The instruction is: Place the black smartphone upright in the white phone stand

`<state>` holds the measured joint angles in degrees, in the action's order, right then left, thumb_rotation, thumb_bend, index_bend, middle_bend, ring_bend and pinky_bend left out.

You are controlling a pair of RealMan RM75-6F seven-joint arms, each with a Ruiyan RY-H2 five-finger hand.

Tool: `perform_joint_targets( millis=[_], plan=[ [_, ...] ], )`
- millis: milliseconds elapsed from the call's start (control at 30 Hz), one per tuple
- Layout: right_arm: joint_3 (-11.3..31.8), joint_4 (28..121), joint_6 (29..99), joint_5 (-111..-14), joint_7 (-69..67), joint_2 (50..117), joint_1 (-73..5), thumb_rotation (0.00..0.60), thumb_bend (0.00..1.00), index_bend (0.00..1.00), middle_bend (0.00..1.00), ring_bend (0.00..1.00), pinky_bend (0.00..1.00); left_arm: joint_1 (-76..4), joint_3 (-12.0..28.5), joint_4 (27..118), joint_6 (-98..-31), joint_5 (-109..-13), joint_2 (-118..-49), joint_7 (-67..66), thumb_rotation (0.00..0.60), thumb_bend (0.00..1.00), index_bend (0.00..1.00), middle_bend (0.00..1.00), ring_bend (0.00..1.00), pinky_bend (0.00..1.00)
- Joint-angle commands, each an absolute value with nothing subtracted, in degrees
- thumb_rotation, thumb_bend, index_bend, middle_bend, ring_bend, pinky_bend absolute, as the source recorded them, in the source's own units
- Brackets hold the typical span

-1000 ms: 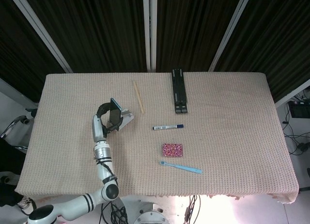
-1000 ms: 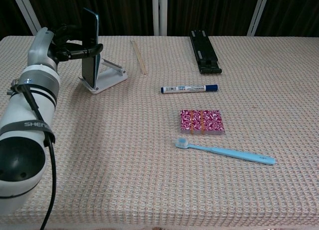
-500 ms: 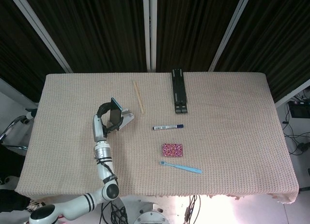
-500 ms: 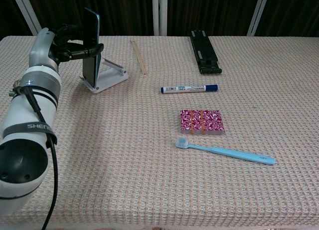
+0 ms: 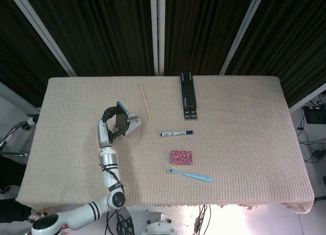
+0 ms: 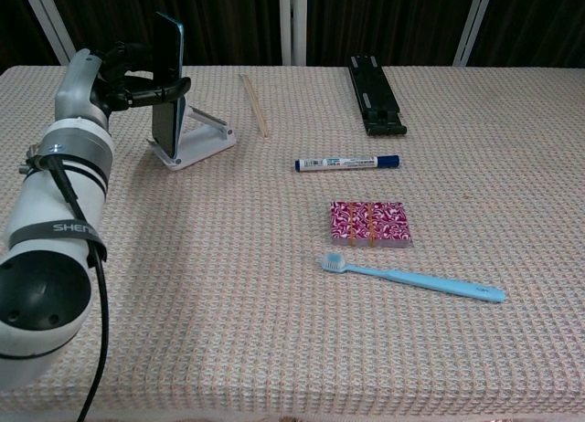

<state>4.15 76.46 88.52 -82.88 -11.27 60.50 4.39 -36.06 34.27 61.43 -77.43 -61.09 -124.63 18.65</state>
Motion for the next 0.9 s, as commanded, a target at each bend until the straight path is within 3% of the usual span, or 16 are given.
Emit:
perform_joint_targets(
  millis=[33,900],
  plan=[
    [4.13,76.49,88.39,-82.87,-11.22,60.5,4.34,0.6,0.2,0.0,0.0,0.0,0.0,-36.09,34.25,61.34,-77.52,-61.18,-124.65,18.76,0.6,0.38,0.52,0.7,0.29,0.24],
    [4.06,76.52,87.75,-82.57,-10.93,60.51,4.2,0.6,0.2,0.0,0.0,0.0,0.0,-36.97,31.22,52.59,-77.68,-65.44,-126.8,25.9,0.6,0.38,0.52,0.69,0.29,0.24]
  ],
)
